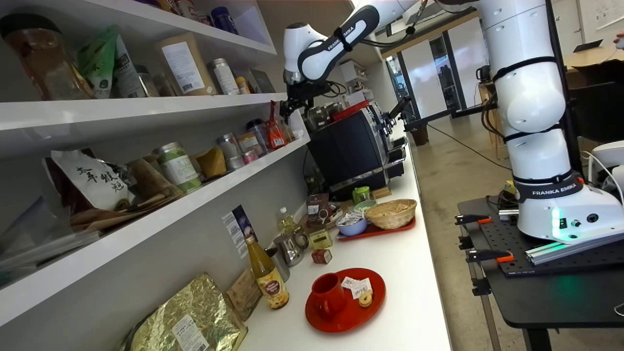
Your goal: Remove the orange packet from the bottom shelf and put it on the counter
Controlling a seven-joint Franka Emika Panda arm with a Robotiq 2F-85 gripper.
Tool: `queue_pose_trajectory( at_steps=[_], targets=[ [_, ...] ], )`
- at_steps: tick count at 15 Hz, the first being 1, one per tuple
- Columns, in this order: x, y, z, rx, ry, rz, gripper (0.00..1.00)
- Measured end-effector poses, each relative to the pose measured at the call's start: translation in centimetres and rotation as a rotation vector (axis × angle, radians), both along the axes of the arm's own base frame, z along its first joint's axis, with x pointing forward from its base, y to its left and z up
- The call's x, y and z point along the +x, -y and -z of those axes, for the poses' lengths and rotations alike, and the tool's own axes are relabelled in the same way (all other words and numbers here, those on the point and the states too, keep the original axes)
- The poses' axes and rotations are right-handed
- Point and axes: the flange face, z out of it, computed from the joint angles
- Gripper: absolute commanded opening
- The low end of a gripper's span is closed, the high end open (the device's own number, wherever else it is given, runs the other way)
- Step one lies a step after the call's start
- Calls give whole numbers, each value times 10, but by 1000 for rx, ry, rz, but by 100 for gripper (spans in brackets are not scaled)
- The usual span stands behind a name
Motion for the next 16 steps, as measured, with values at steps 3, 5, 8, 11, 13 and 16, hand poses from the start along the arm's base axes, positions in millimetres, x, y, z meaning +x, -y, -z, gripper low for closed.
queue_pose_trajectory(
  at_steps=[3, 5, 8, 11, 13, 16],
  targets=[
    [14, 25, -8, -4, 6, 49, 100],
    [29, 37, -6, -5, 14, 73, 100],
    [57, 44, -2, -5, 34, 90, 100],
    [85, 40, 1, 14, 59, 84, 100],
    [100, 35, 1, 33, 79, 78, 100],
    [117, 31, -2, 33, 94, 74, 100]
  ],
)
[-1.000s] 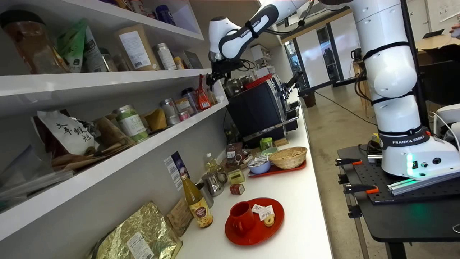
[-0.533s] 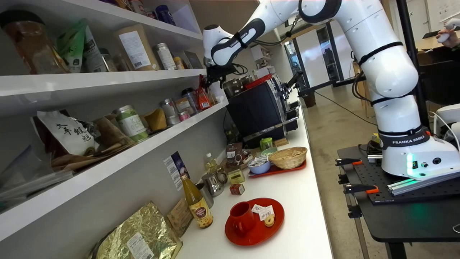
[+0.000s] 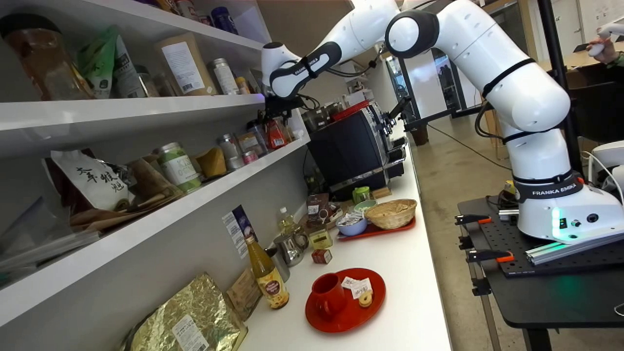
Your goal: Remove the orange packet from the bottom shelf and put it on the counter
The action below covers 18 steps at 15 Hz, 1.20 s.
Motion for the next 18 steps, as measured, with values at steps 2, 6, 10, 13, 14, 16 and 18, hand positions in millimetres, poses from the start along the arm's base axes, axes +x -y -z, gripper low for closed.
queue_pose_trajectory(
  at_steps=[2, 6, 10, 13, 14, 16, 18],
  targets=[
    [6, 1, -4, -4, 2, 7, 97],
    [13, 3, -8, -5, -14, 26, 65],
    [20, 4, -6, -8, -25, 34, 34],
    [24, 8, -3, -14, -31, 36, 9],
    [25, 9, -2, -15, -33, 37, 3],
    [27, 11, -1, -18, -36, 39, 0],
    [28, 13, 0, -19, -40, 41, 0]
  ],
)
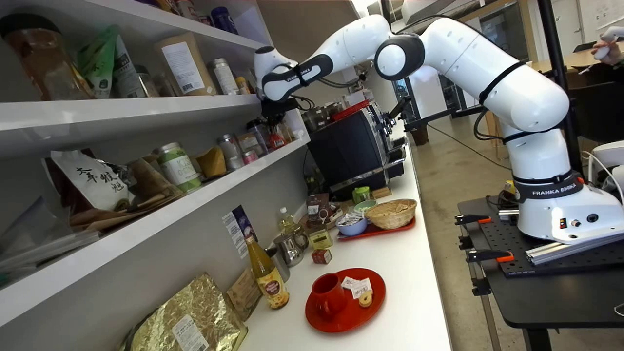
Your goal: Remove the orange packet from the bottom shelf and put it on the counter
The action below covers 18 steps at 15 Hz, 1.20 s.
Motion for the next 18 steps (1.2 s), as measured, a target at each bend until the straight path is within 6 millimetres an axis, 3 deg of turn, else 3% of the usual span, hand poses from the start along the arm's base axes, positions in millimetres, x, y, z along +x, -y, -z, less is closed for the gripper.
queue_pose_trajectory(
  at_steps=[6, 9, 14, 18],
  targets=[
    [-4, -7, -4, 18, -30, 3, 1],
    [-20, -23, -14, 54, -89, -10, 1],
    [-81, -53, -32, 99, -253, 3, 1],
    [-130, -83, -29, 126, -374, -65, 1]
  ],
)
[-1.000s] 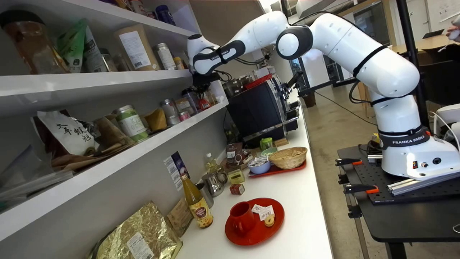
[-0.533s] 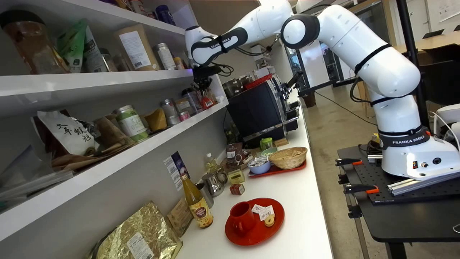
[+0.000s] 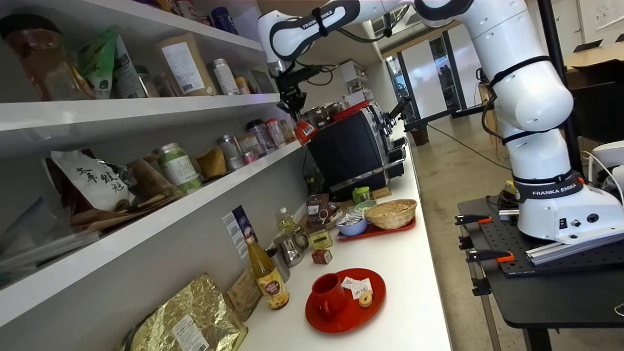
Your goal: Remove the orange packet from the bottom shelf and put it on the counter
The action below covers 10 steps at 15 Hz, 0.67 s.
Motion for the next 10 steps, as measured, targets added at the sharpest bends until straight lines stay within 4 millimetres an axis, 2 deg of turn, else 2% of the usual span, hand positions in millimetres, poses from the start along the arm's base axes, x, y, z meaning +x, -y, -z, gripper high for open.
queue_pose_trajectory(
  at_steps=[2, 4, 7, 10],
  targets=[
    [-17, -32, 15, 45, -50, -93, 1],
    [-30, -75, 41, 86, -109, -182, 1],
    [-49, -153, 88, 132, -204, -325, 1],
    [-72, -240, 135, 156, -280, -480, 1]
  ],
)
